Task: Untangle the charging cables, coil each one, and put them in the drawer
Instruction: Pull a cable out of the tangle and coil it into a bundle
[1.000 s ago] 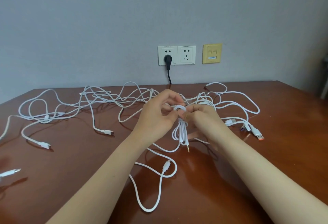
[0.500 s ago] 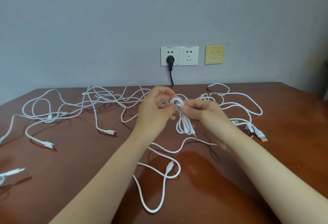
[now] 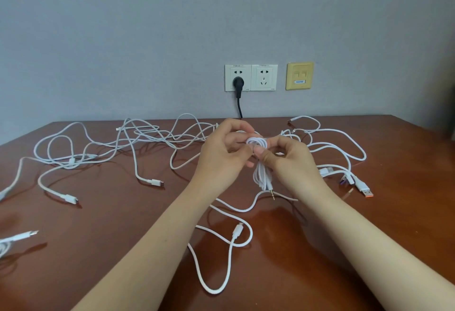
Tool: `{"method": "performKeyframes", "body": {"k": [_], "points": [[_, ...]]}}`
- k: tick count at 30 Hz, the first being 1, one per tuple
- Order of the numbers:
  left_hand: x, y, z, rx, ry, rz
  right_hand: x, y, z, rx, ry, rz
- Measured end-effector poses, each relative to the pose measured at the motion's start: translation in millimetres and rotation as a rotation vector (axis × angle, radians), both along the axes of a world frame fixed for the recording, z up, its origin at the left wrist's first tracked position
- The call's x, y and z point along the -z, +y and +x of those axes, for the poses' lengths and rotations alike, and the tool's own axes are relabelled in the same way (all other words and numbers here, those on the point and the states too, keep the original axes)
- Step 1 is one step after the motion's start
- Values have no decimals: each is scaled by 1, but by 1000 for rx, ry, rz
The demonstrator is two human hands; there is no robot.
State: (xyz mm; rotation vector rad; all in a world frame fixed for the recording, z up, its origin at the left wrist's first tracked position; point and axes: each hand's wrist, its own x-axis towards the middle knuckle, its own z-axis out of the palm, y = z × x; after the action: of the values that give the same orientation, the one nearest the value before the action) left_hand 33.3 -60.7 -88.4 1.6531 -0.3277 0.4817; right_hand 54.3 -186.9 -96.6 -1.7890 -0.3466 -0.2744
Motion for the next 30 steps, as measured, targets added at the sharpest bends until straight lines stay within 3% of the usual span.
{"method": "performKeyframes", "body": {"k": [7,20,23,26,30], "points": [[0,0,1,-31,17,-223,-2,5,-5,-205,91,167],[14,-12,-4,7,13,-127,8,4,0,4,-66,101],[19,-14,-5,-99,-87,74,11,7,-3,60,-199,-55],[22,-12,-6,-196,-250,408,11,4,-6,88,-294,-132],[30,-4,-4,-245,-376,684,13,-1,-6,83,-318,-222]]}}
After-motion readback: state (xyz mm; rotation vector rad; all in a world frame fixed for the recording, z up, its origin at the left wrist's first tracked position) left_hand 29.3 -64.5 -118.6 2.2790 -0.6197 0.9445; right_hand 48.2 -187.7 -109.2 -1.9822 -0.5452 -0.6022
